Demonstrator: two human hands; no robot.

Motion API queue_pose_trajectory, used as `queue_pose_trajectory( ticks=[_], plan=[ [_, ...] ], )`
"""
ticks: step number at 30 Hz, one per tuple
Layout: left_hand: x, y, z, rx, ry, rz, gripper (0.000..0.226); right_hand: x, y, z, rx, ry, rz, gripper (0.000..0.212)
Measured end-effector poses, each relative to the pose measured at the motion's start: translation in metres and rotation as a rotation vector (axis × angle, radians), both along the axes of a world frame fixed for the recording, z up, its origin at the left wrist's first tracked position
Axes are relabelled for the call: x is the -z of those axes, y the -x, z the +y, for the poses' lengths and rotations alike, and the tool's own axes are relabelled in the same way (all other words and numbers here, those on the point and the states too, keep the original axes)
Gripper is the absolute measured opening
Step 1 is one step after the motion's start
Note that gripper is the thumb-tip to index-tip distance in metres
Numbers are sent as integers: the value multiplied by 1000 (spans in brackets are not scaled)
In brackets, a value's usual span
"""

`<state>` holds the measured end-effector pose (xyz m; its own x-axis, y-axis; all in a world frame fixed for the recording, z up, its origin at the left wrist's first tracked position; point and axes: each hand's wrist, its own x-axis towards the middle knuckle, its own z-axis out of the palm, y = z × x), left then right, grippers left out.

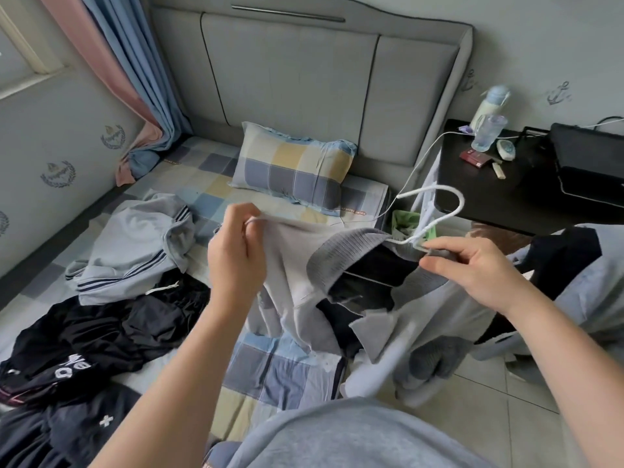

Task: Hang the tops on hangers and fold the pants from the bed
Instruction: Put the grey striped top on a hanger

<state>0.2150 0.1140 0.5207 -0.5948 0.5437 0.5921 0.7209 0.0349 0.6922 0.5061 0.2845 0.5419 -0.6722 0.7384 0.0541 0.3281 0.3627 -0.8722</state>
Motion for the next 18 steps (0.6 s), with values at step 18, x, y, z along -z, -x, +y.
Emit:
queue_pose_trajectory(
  ticks=[18],
  plan=[
    [-10, 27, -6, 405, 378, -469, 50, 13, 10, 9, 80, -6, 249, 31]
  ],
)
